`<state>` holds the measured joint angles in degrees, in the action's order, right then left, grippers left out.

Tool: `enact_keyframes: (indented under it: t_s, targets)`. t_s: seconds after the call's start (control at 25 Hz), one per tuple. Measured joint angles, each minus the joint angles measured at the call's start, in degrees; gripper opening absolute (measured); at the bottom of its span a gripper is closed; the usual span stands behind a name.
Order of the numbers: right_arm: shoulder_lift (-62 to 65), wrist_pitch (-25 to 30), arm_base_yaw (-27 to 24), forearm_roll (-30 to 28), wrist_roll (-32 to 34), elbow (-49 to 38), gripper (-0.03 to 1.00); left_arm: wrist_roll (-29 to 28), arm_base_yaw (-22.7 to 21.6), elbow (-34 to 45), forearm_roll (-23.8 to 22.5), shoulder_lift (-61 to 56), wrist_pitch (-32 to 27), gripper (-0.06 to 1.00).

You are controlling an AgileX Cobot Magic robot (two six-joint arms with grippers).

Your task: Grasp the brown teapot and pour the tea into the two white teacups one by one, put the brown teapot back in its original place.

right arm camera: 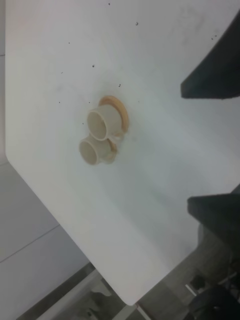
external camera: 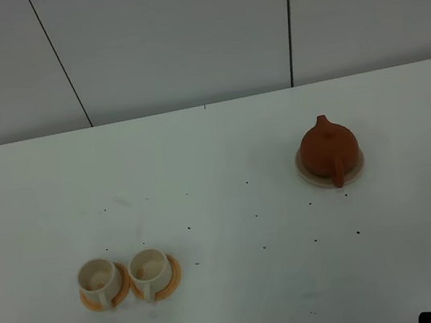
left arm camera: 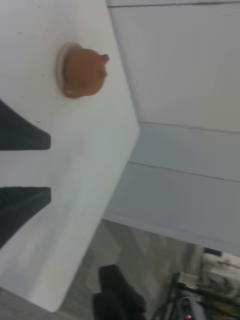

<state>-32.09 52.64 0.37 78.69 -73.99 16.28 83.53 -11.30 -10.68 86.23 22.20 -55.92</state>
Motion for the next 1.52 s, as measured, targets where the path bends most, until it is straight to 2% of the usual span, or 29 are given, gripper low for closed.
enact_keyframes:
  t_s: [0.16,0.36,0.64,0.76,0.92,1.16,1.28,1.36,1.52]
  targets:
    - [0.00,0.00,0.00,0.09,0.00,0.00,0.42,0.26,0.00,-2.16,-0.88,0.00,1.44,0.25]
    - [0.00,-0.17,0.00,1.42,-0.68,0.00,0.42,-1.04,0.00,-9.46,-5.42,0.00,2.75,0.25]
    - [0.00,-0.24,0.00,2.90,-2.43,0.00,0.41,-9.69,0.00,-16.08,-13.44,0.00,9.43,0.25]
    - [0.00,-0.24,0.00,3.00,-2.49,0.00,0.41,-11.80,0.00,-16.12,-15.64,0.00,9.77,0.25]
    - [0.00,-0.24,0.00,3.00,-2.53,0.00,0.41,-14.53,0.00,-16.94,-16.39,-0.02,9.77,0.25]
    - [0.00,-0.24,0.00,3.03,-2.56,0.00,0.41,-20.46,0.00,-22.19,-18.91,-0.09,8.18,0.24]
    - [0.00,-0.24,0.00,3.03,-2.56,0.00,0.41,-27.83,0.00,-27.18,-26.16,-0.13,7.01,0.22]
    - [0.00,-0.24,0.00,3.03,-2.56,0.00,0.41,-34.55,0.00,-31.30,-34.59,-0.20,5.01,0.20]
    - [0.00,-0.24,0.00,3.17,-2.56,0.00,0.41,-51.04,0.00,-39.76,-54.65,-0.39,-1.05,0.16]
